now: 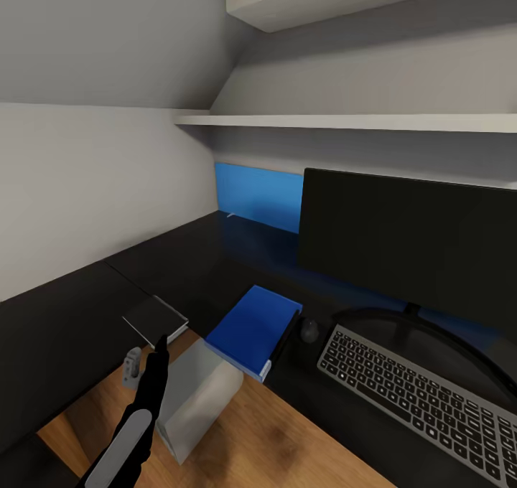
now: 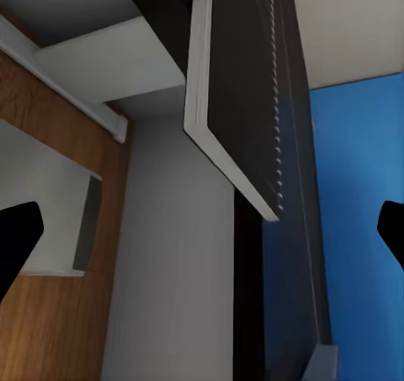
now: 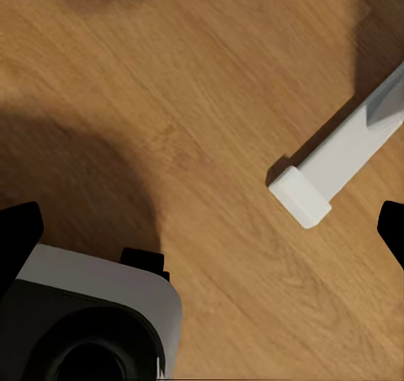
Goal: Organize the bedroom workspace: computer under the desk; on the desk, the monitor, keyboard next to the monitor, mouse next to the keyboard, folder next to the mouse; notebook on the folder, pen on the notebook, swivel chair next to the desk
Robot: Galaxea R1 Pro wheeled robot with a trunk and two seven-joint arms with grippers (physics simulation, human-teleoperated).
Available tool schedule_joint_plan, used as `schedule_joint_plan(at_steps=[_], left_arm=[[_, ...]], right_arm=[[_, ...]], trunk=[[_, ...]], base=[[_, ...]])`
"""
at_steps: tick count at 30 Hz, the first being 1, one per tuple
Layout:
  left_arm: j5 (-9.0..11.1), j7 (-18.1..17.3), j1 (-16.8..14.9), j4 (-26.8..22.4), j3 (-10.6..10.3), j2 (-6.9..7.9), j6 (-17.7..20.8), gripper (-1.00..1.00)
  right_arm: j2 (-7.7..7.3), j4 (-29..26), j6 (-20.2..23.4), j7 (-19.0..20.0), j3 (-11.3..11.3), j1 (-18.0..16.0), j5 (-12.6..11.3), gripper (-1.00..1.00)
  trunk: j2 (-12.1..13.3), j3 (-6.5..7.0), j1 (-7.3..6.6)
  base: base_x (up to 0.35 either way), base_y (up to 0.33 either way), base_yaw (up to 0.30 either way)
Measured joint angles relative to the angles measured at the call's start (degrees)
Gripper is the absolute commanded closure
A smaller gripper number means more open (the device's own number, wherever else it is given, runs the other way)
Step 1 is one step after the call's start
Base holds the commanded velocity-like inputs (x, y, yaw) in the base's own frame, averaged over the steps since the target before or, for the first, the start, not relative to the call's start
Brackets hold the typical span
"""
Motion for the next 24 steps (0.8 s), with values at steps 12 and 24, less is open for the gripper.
schedule_joint_plan(at_steps=[12, 24], left_arm=[[-0.2, 0.8, -0.9, 0.1, -0.2, 0.62, 1.6, -1.0], [0.8, 1.9, -1.5, 0.3, -0.2, 0.4, 6.2, -1.0]], right_arm=[[0.01, 0.0, 0.3, 0.1, 0.2, 0.0, -0.2, -1.0], [0.09, 0.0, 0.2, -0.1, 0.1, 0.0, -0.1, -1.0]], trunk=[[0.0, 0.0, 0.0], [0.0, 0.0, 0.0]], base=[[0.002, 0.0, 0.0], [0.0, 0.0, 0.0]])
